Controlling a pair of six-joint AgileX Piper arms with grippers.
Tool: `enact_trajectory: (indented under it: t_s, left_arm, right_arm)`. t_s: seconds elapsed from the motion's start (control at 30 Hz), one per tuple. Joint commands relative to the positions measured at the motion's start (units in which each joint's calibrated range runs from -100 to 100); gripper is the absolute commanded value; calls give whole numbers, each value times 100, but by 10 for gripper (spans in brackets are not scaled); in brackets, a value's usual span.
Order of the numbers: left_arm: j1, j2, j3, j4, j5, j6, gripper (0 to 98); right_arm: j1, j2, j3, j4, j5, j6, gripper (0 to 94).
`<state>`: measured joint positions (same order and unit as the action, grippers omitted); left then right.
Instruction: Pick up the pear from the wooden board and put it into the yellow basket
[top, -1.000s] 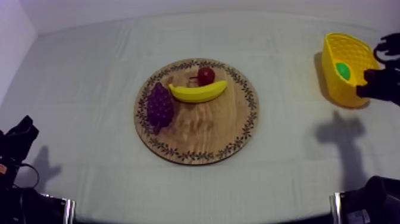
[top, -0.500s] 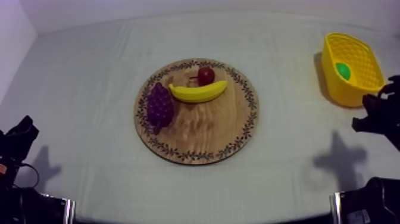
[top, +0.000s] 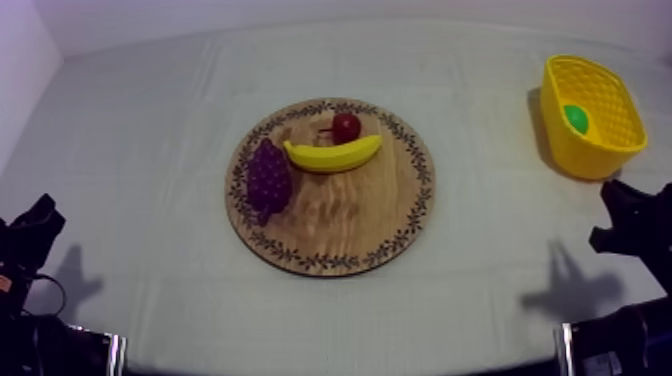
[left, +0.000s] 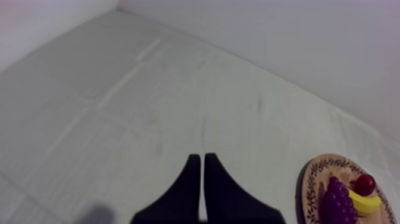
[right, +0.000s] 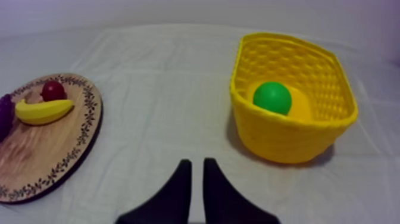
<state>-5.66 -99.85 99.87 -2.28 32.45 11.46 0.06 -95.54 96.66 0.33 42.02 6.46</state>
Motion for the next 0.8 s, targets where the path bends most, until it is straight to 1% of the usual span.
enact_trajectory:
  t_s: [0.0,0.03,0.1,0.27,0.37,0.57,0.77]
  left_arm:
    - [-2,2,2,0,5,1,1]
    - [-2,2,2,0,5,0,1]
    - [-2,2,2,0,5,0,1]
    - [-2,2,2,0,5,-1,1]
    - [-2,2,2,0,5,-1,1]
    - [-2,2,2,0,5,0,1]
    - [-2,2,2,0,5,0,1]
  right_arm:
    - [-1,2,23,-2,-8,-136,125]
    - [4,-2,40,-11,-5,-162,140]
    - [13,-8,111,-57,0,-148,139]
    - [59,-12,259,-103,-205,-18,46]
    - [67,-12,293,-116,-293,132,18]
    - [70,-13,310,-123,-333,507,6]
    - [71,-13,311,-123,-338,568,4]
